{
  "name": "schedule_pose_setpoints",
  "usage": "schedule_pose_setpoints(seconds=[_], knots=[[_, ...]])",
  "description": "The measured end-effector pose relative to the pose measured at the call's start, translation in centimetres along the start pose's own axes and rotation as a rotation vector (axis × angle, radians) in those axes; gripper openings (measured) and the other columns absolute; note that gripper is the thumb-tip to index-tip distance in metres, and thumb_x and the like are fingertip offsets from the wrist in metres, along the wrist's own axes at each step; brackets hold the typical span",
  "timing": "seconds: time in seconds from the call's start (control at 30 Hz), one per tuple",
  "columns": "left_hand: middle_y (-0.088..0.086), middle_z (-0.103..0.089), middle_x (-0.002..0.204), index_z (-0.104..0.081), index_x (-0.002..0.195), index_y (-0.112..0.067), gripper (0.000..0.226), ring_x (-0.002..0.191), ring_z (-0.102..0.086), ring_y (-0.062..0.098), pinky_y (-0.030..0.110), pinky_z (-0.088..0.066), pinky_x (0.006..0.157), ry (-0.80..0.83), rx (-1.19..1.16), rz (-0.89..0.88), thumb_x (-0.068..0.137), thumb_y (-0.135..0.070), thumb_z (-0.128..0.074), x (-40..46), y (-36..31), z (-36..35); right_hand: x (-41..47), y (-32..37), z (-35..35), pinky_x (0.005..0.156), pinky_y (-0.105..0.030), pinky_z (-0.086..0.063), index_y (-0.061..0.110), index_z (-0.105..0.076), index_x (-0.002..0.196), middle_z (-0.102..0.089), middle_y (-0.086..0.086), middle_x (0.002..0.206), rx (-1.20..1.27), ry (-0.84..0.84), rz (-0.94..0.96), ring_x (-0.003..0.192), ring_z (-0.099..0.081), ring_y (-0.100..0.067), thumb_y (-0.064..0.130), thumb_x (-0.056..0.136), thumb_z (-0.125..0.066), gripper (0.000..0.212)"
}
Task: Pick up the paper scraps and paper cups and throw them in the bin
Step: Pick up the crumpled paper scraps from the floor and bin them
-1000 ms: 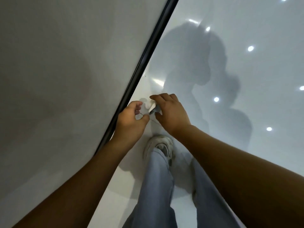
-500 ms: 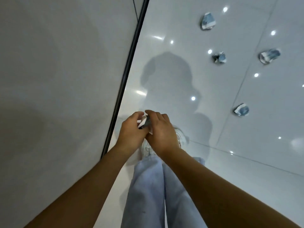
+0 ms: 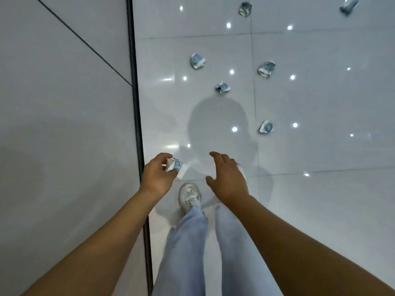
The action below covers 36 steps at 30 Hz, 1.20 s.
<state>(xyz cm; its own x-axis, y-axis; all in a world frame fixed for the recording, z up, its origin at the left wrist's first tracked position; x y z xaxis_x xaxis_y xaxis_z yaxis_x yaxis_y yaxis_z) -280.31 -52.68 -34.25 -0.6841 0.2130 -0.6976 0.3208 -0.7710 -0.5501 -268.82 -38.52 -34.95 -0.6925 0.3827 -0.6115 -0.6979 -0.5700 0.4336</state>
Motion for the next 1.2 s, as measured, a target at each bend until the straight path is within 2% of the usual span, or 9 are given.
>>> schedule_pose_setpoints(seconds=[0.1, 0.2, 0.33, 0.43, 0.7, 0.77, 0.97, 1.1, 1.2], knots=[[-0.005, -0.057, 0.086, -0.062, 0.109, -0.011, 0.028, 0.071, -0.054, 0.012, 0.018, -0.043, 0.063, 0.039, 0.058, -0.029, 0.083, -0.003, -0.066, -0.1, -2.4, -1.2, -0.1, -3.3, 3.1, 0.097, -0.038, -0.045, 0.02, -0.031, 0.146, -0.044, -0.006, 0.141, 0.065, -0.053, -0.11, 0.126, -0.043, -0.025, 0.023, 0.089, -0.062, 0.064], [-0.008, -0.055, 0.084, -0.061, 0.107, -0.014, 0.026, 0.066, -0.053, 0.006, 0.008, -0.04, 0.05, 0.075, 0.115, -0.057, 0.083, -0.004, -0.066, 0.4, -4.8, -3.3, 0.3, -6.9, 5.6, 0.097, -0.039, -0.043, 0.019, -0.033, 0.145, -0.042, -0.006, 0.142, 0.125, -0.105, -0.212, 0.127, -0.042, -0.025, 0.022, 0.089, -0.063, 0.063], [-0.006, -0.056, 0.091, -0.06, 0.106, -0.015, 0.026, 0.071, -0.055, 0.009, 0.009, -0.038, 0.056, 0.1, 0.179, -0.087, 0.083, -0.006, -0.067, 1.5, -8.6, -7.3, 1.4, -11.5, 8.4, 0.099, -0.039, -0.041, 0.019, -0.036, 0.143, -0.043, -0.006, 0.141, 0.184, -0.138, -0.325, 0.128, -0.041, -0.026, 0.023, 0.088, -0.063, 0.061], [-0.01, -0.057, 0.088, -0.061, 0.103, -0.017, 0.023, 0.073, -0.055, 0.008, 0.006, -0.039, 0.053, 0.114, 0.198, -0.108, 0.083, -0.008, -0.067, 2.1, -11.9, -10.9, 2.8, -14.9, 10.8, 0.097, -0.038, -0.042, 0.019, -0.037, 0.142, -0.044, -0.006, 0.139, 0.204, -0.141, -0.361, 0.125, -0.042, -0.025, 0.022, 0.088, -0.063, 0.06], [-0.008, -0.06, 0.094, -0.06, 0.105, -0.017, 0.027, 0.086, -0.057, 0.013, 0.017, -0.042, 0.069, 0.164, 0.219, -0.127, 0.082, -0.004, -0.066, 5.4, -19.0, -20.2, 8.1, -22.5, 15.3, 0.096, -0.034, -0.041, 0.019, -0.031, 0.145, -0.039, -0.004, 0.143, 0.192, -0.079, -0.39, 0.128, -0.037, -0.023, 0.023, 0.092, -0.058, 0.06], [-0.008, -0.06, 0.095, -0.06, 0.105, -0.018, 0.028, 0.088, -0.058, 0.013, 0.019, -0.042, 0.074, 0.177, 0.225, -0.131, 0.082, -0.004, -0.066, 7.0, -19.8, -22.2, 10.1, -23.8, 15.2, 0.096, -0.033, -0.041, 0.018, -0.032, 0.145, -0.039, -0.003, 0.144, 0.178, -0.089, -0.373, 0.127, -0.038, -0.023, 0.022, 0.092, -0.057, 0.058], [-0.015, -0.06, 0.09, -0.059, 0.101, -0.024, 0.028, 0.085, -0.059, 0.01, 0.015, -0.044, 0.07, 0.231, 0.282, -0.182, 0.081, -0.006, -0.066, 14.4, -19.4, -27.4, 17.3, -28.5, 11.1, 0.097, -0.034, -0.04, 0.018, -0.033, 0.144, -0.036, -0.004, 0.147, 0.188, -0.093, -0.405, 0.128, -0.036, -0.024, 0.022, 0.092, -0.058, 0.058], [-0.009, -0.062, 0.097, -0.061, 0.109, -0.018, 0.03, 0.086, -0.059, 0.01, 0.019, -0.045, 0.078, 0.249, 0.359, -0.235, 0.082, -0.007, -0.067, 20.2, -17.6, -30.3, 22.5, -32.7, 6.6, 0.097, -0.037, -0.041, 0.017, -0.031, 0.144, -0.033, -0.007, 0.148, 0.2, -0.104, -0.471, 0.13, -0.033, -0.026, 0.024, 0.09, -0.061, 0.062], [-0.019, -0.059, 0.092, -0.06, 0.111, -0.019, 0.031, 0.084, -0.058, 0.001, 0.013, -0.045, 0.078, 0.28, 0.412, -0.255, 0.083, -0.009, -0.067, 24.8, -15.6, -32.7, 26.8, -35.7, 2.4, 0.103, -0.04, -0.039, 0.019, -0.027, 0.146, -0.022, -0.009, 0.154, 0.179, -0.08, -0.499, 0.137, -0.026, -0.029, 0.029, 0.089, -0.064, 0.069]])
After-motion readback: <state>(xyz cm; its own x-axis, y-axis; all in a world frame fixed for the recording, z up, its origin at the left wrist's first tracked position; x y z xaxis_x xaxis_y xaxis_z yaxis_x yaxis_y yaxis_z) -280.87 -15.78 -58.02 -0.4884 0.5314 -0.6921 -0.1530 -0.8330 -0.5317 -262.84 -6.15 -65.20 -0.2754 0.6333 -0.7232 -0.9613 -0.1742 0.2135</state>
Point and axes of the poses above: each hand's wrist, its own x-axis towards the middle knuckle, its own z-axis out of the back of the hand, y = z × x, the point moved 3 cm from there along x, towards the middle knuckle
